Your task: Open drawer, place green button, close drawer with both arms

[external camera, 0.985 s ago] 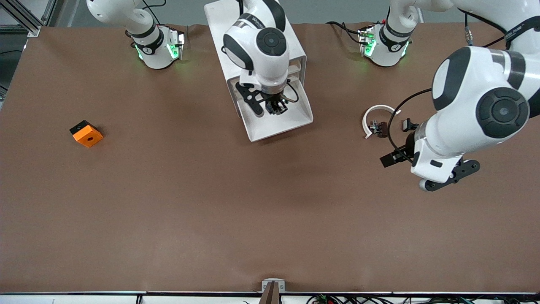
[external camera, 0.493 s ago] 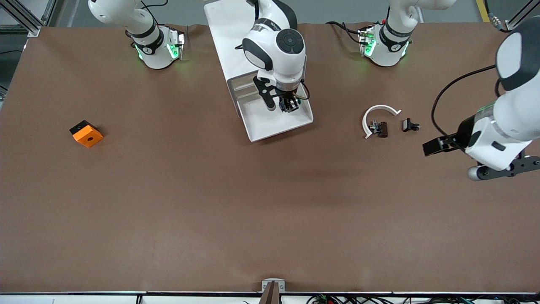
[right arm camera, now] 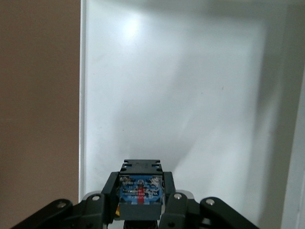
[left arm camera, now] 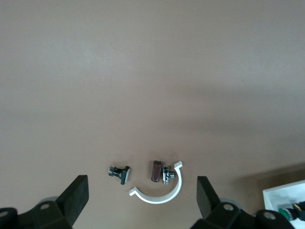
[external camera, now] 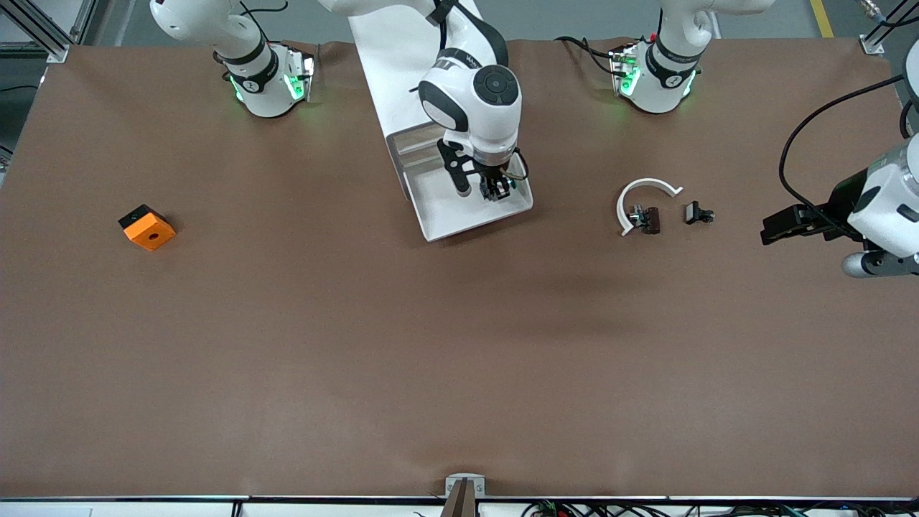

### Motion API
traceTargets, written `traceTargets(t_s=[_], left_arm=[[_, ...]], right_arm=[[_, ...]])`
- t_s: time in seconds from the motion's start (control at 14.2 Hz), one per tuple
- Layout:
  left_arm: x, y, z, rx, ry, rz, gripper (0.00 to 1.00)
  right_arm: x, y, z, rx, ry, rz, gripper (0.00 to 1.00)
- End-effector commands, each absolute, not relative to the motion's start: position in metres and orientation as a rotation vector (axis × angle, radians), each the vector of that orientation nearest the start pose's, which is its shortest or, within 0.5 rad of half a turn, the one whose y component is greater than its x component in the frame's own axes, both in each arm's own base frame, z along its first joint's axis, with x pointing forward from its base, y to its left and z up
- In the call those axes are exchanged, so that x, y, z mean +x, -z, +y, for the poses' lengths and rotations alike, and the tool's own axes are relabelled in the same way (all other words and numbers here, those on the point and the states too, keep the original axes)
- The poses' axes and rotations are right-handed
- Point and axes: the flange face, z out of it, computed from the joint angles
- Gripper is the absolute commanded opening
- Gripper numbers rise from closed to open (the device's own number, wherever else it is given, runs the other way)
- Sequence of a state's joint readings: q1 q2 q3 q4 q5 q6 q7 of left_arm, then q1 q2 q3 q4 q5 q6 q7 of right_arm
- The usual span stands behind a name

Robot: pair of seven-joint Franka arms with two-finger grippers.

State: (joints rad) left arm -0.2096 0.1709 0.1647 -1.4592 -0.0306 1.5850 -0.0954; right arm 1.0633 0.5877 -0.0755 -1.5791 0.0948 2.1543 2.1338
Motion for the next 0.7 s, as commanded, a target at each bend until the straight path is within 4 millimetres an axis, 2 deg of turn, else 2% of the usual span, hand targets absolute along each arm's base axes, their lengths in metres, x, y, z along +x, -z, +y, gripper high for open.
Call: traceTargets(t_s=[0.0, 0.21, 0.35, 0.56, 0.63], left_arm=[[0.563, -0.573, -0.063, -3.106, 0.053, 0.056, 1.0], [0.56, -0.578, -0.079, -3.122, 0.076, 0.073, 1.0], [0.558, -0.58, -0.104, -3.122, 0.076, 0.125, 1.0], [0.563, -0.566, -0.11, -3.12, 0.039, 0.139, 1.0], [0.567, -0.553, -0.114, -3.116, 0.006, 0.147, 1.0]], right_arm=[[0.374, -0.292, 0.594, -2.578, -0.039, 1.801, 0.0], [0.373, -0.286, 0.595, -2.584, -0.039, 1.807, 0.0], [0.373, -0.28, 0.595, -2.581, -0.039, 1.81, 0.0], [0.376, -0.28, 0.597, -2.582, -0.035, 1.803, 0.02], [0.376, -0.279, 0.597, -2.591, -0.033, 1.793, 0.32]])
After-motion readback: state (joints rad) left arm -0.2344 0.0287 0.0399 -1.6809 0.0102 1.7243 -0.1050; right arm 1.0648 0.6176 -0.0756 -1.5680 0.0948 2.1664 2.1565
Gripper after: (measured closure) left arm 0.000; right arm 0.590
